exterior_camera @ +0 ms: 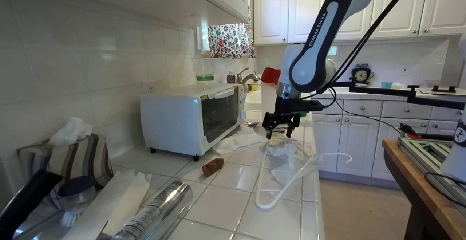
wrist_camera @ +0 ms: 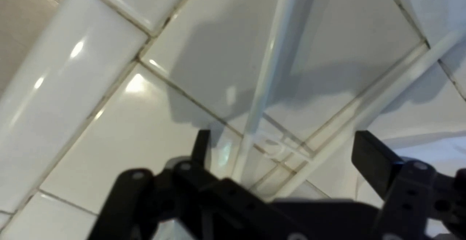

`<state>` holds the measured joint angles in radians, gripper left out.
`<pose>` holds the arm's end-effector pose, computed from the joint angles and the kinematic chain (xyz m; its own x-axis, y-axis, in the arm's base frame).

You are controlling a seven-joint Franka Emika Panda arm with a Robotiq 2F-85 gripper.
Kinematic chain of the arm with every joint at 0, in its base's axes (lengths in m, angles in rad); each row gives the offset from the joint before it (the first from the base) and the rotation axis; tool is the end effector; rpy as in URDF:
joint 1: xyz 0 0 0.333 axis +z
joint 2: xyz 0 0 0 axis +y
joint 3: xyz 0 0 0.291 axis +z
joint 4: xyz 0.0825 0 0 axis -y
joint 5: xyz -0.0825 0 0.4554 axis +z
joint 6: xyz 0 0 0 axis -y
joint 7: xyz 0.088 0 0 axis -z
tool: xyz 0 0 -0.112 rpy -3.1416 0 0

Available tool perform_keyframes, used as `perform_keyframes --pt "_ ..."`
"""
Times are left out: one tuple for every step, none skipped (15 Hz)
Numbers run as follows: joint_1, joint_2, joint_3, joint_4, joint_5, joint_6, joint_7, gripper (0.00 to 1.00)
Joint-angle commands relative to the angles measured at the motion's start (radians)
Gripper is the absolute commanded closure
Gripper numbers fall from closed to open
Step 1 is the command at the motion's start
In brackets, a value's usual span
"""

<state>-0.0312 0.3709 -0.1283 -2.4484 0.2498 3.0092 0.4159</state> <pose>0.5007 -0.1063 0.0769 0.6762 -0.7185 0.1627 -0.7115 -0.6942 -0.1089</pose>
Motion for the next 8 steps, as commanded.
perform_keyframes --pt "-0.012 0.033 0.006 0.028 0.024 0.011 -0.012 0.0" --pt "-0.02 0.039 0.012 0.033 0.029 0.018 -0.016 0.0" --pt "-0.023 0.045 0.013 0.038 0.03 0.021 -0.015 0.0" --pt "-0.025 0.052 0.013 0.045 0.031 0.027 -0.016 0.0" --pt "-0.028 0.056 0.016 0.05 0.032 0.031 -0.018 0.0" --pt "-0.028 0.058 0.016 0.054 0.033 0.033 -0.017 0.0" --pt "-0.032 0.061 0.02 0.06 0.035 0.03 -0.019 0.0" --pt "-0.033 0.063 0.022 0.063 0.037 0.028 -0.02 0.0"
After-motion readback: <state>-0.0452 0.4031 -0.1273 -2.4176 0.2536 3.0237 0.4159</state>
